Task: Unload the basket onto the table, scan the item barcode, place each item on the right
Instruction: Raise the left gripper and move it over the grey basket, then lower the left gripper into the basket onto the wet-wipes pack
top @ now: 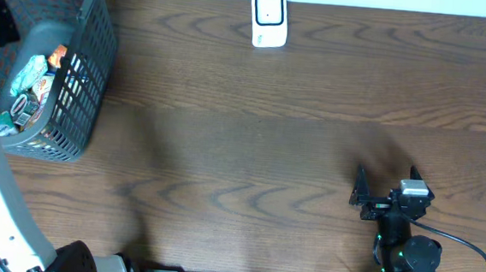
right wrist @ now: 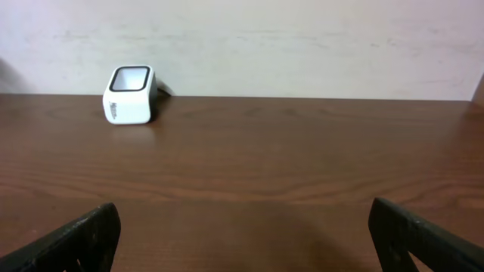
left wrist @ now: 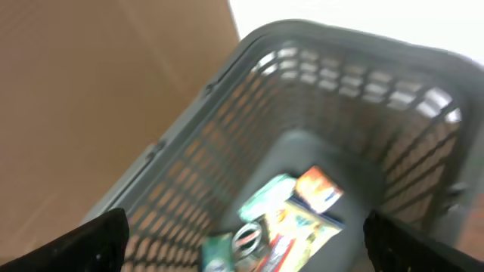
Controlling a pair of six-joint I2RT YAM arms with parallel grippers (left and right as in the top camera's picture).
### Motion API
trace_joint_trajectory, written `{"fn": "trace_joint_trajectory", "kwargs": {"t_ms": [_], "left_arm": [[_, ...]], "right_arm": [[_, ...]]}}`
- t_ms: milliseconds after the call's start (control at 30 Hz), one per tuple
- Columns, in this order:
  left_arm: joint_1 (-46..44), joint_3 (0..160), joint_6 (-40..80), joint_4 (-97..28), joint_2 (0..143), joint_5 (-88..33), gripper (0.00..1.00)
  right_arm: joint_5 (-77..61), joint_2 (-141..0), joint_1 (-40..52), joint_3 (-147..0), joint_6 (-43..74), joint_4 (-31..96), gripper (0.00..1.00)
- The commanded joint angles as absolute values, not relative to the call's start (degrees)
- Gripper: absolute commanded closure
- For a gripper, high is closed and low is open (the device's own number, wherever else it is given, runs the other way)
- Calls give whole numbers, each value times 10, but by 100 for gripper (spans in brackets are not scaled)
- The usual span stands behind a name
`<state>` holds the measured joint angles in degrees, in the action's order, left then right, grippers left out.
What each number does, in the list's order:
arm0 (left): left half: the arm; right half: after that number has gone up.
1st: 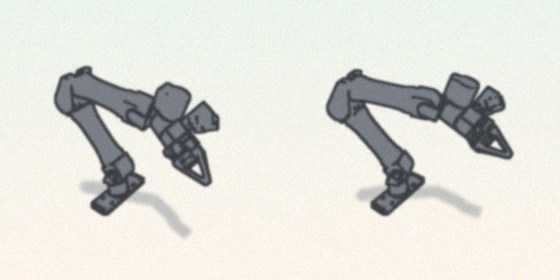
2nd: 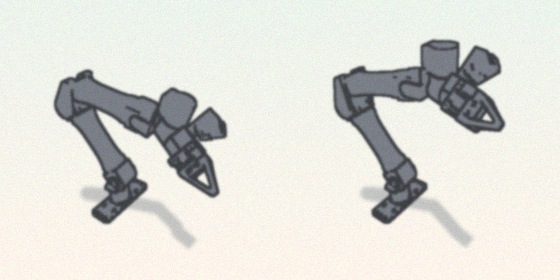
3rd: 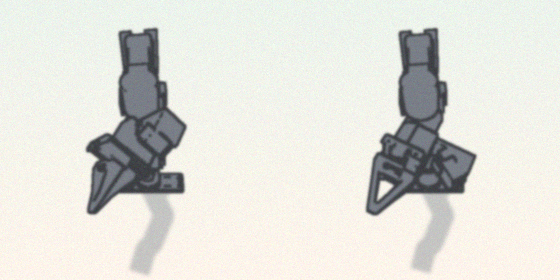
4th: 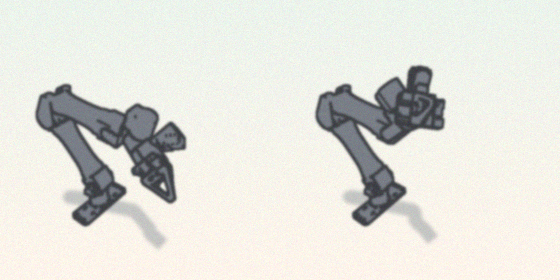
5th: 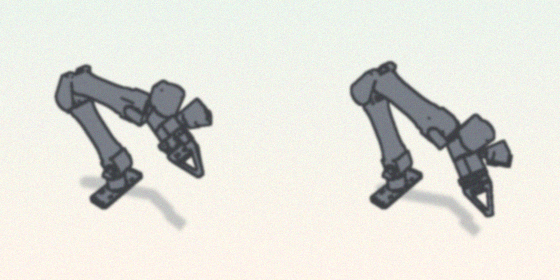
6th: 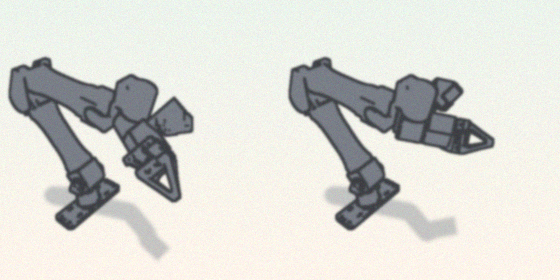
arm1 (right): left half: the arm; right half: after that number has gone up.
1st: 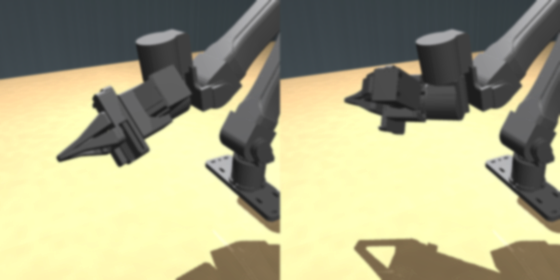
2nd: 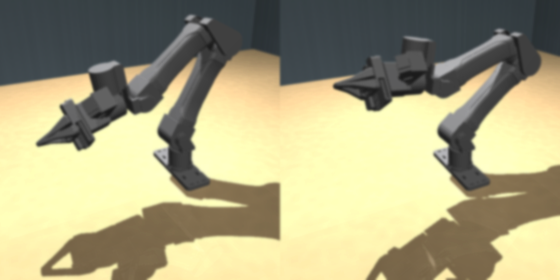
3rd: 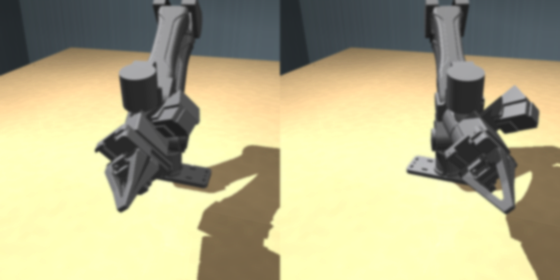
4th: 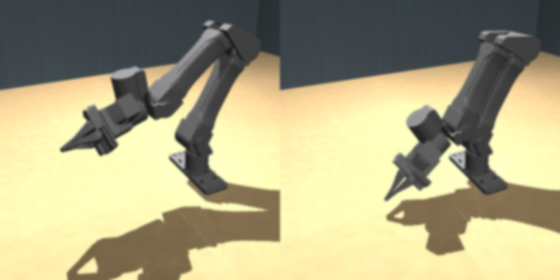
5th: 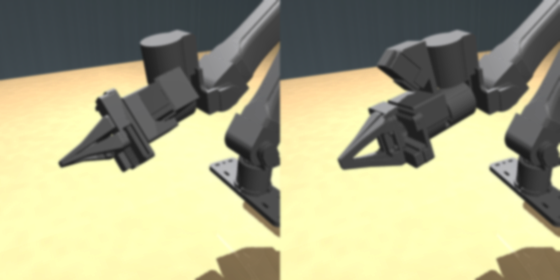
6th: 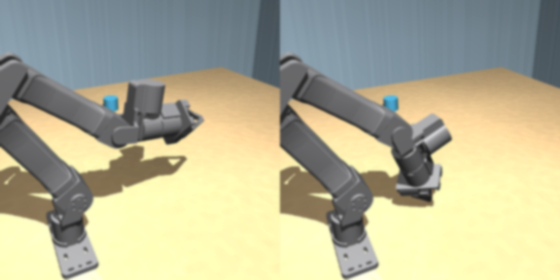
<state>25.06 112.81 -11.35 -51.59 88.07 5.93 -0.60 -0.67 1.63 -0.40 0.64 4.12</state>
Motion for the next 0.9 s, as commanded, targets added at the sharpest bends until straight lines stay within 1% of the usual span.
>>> {"fn": "trace_joint_trajectory", "kwargs": {"t_ms": [0,33,67,133,167,433,633,867], "left_arm": [[264,1126,-36,-506,900,21,3],[273,1126,41,-508,918,57,2],[280,1126,83,-514,930,70,3],[288,1126,140,-531,954,60,3],[291,1126,154,-542,967,46,2],[293,1126,159,-592,1056,59,2],[293,1126,327,-679,1121,162,2],[293,1126,340,-722,1195,161,3]], "right_arm": [[-6,-3,16,-3,1,44,1],[-6,-3,16,-3,1,44,1],[-6,-3,16,-3,1,44,1],[-6,-3,16,-3,1,44,1],[-6,-3,16,-3,1,44,1],[-6,-3,16,-3,1,44,1],[-6,-3,16,-3,2,44,1],[-6,-3,16,-3,1,44,1]]}}
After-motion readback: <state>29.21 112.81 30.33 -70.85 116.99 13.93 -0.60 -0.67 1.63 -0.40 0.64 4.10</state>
